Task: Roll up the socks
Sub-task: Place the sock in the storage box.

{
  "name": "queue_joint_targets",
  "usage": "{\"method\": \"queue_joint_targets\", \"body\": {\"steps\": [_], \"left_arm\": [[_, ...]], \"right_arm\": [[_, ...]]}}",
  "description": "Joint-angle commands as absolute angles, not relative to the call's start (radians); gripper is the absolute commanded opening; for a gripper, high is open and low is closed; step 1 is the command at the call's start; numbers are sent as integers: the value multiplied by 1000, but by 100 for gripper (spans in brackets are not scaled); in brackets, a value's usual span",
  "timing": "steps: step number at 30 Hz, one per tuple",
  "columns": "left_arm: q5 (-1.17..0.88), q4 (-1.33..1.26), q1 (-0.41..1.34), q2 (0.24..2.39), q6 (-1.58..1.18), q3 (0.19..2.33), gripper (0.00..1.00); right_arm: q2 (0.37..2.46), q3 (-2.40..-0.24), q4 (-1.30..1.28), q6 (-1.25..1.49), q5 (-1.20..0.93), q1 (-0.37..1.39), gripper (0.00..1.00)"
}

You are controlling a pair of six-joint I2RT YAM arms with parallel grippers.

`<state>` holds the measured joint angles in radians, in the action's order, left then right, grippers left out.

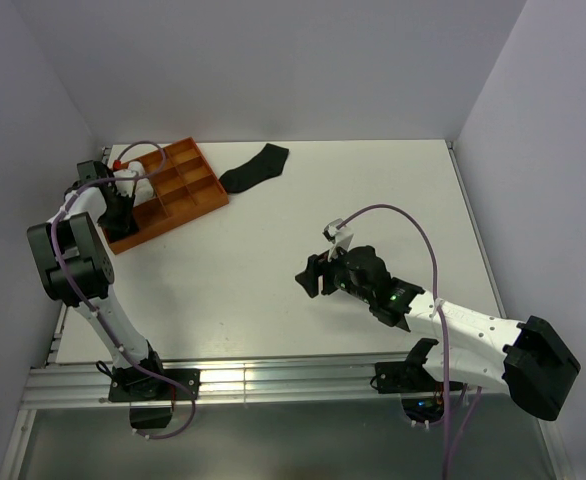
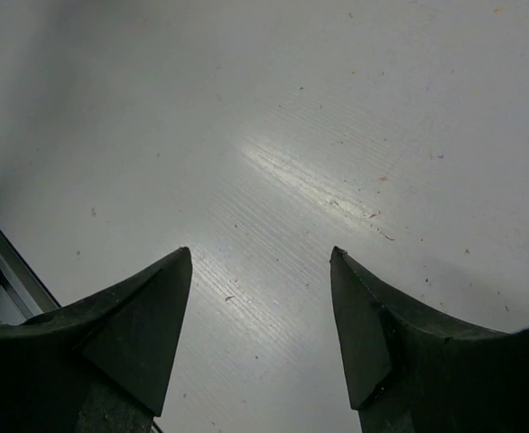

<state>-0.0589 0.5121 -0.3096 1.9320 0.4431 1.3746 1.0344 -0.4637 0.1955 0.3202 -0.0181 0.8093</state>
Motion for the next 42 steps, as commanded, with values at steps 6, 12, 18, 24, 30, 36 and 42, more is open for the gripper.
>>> {"method": "queue_joint_targets", "body": {"steps": [6,12,18,24,30,36,42], "left_arm": [[-97,552,-314,1864,442,1370,39],[-112,555,-321,1864,428,1362,48],[-129,565,-337,1845,419,1373,57],[-170,548,-356,1804,411,1361,60],[-259,505,-390,1749,387,1345,60],[-327,431,-408,1720,335,1324,54],[-362,365,-408,1776,266,1325,36]], "right_arm": [[1017,-494,207,307,-17,816,69],[1020,-495,207,307,-18,815,69],[1020,-499,203,307,-18,815,69],[1017,-499,202,308,-21,815,69],[1019,-502,198,307,-23,815,69],[1020,-502,198,310,-25,815,69],[1025,-499,199,308,-26,815,68]]}}
